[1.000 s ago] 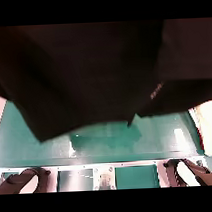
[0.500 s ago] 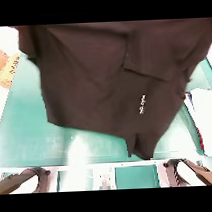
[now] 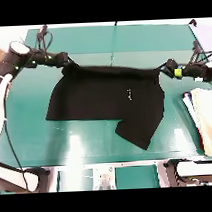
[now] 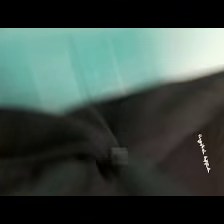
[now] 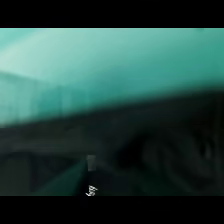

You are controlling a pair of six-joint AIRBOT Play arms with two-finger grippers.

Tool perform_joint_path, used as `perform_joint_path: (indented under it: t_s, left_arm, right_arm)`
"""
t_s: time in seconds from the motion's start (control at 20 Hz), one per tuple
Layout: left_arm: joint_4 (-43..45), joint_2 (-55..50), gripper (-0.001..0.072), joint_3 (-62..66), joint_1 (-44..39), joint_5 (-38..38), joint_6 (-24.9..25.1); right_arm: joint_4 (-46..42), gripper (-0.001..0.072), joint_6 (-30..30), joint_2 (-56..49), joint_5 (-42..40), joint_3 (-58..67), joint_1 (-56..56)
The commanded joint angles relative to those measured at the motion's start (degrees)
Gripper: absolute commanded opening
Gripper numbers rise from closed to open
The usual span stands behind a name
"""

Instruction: Fold the shirts.

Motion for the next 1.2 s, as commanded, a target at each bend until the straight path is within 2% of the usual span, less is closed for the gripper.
perform_joint_path:
  t_s: [0.0,0.1,0.15,0.2,0.25,0.3,0.35,0.45,0.55,0.65,0.8,0.95,1.05,1.15]
  left_arm:
    - [-1.6,-3.3,0.0671,1.0,1.2,-4.1,-0.2]
    - [-1.6,-3.3,0.0670,4.2,4.2,-11.7,0.0]
    - [-1.6,-3.3,0.0571,6.0,6.1,-15.9,-0.3]
    - [-1.6,-3.3,0.0311,7.7,8.3,-20.7,-1.2]
    - [-1.6,-3.3,0.0028,9.2,10.4,-25.2,-2.4]
    - [-1.6,-3.3,0.0023,10.4,12.2,-28.7,-4.4]
    - [-1.6,-3.1,0.0022,11.3,13.9,-32.3,-6.1]
    - [0.7,-1.8,0.0022,11.1,16.3,-37.9,-7.5]
    - [8.9,1.7,0.0022,7.7,17.5,-40.7,-10.2]
    - [16.7,7.7,0.0022,-1.5,18.6,-37.7,-10.6]
    - [19.6,17.2,0.0023,-20.7,22.8,-28.9,-8.6]
    - [20.0,19.8,0.0037,-31.7,27.2,-22.2,-8.7]
    - [20.0,19.5,0.0533,-35.2,27.2,-19.0,-9.0]
    - [18.8,19.2,0.0550,-37.6,27.2,-16.0,-9.0]
  right_arm:
    - [0.7,0.0366,-0.6,-5.0,2.3,0.0,-2.6]
    - [0.7,0.0353,-0.6,-4.8,9.8,1.5,-7.0]
    - [0.7,0.0266,-0.6,-4.4,14.2,1.6,-9.3]
    - [0.6,0.0192,-0.6,-4.2,18.1,1.5,-11.1]
    - [0.4,0.0189,-0.4,-3.6,21.9,1.0,-12.8]
    - [0.0,0.0109,-0.3,-2.7,24.5,-0.3,-14.1]
    - [-0.8,0.0075,-0.1,-1.2,25.9,-2.2,-15.0]
    - [-3.0,0.0075,0.9,2.9,26.1,-7.2,-16.4]
    - [-5.2,0.0075,0.9,7.9,25.7,-13.1,-17.9]
    - [-6.8,0.0075,1.2,13.0,23.5,-19.1,-20.3]
    - [-6.9,0.0077,1.1,18.8,20.0,-27.2,-23.5]
    - [-6.8,0.0090,1.1,19.9,18.8,-31.7,-24.4]
    - [-6.8,0.0099,1.1,19.7,17.9,-33.0,-24.4]
    - [-6.8,0.0099,1.1,19.3,17.1,-33.2,-24.4]
